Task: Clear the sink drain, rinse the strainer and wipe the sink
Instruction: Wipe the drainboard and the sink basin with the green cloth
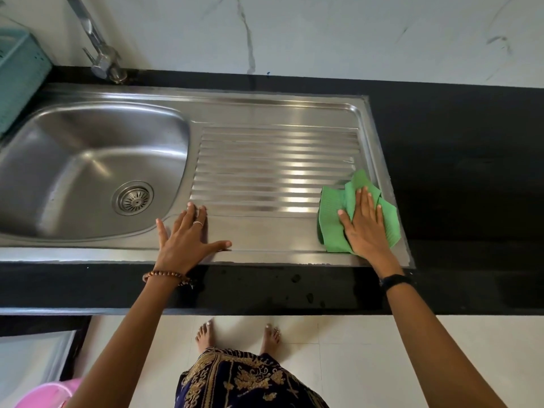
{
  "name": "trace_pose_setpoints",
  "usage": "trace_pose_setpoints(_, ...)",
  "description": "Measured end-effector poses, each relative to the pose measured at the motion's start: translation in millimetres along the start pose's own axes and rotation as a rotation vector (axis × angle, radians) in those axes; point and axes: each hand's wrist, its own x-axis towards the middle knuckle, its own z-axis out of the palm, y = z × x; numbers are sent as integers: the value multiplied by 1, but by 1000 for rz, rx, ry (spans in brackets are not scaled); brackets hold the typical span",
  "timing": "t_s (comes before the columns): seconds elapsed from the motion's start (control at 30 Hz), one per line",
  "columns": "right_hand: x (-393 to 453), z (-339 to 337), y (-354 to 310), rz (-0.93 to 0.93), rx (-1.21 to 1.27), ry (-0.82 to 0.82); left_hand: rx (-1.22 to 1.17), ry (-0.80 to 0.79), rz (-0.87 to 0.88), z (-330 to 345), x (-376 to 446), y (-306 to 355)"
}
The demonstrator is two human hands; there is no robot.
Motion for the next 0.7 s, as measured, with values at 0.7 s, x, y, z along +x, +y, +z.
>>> trace_pose_setpoints(0.7, -13, 40, -127, -302, -172, -181, 45, -6, -59, -15, -4, -42)
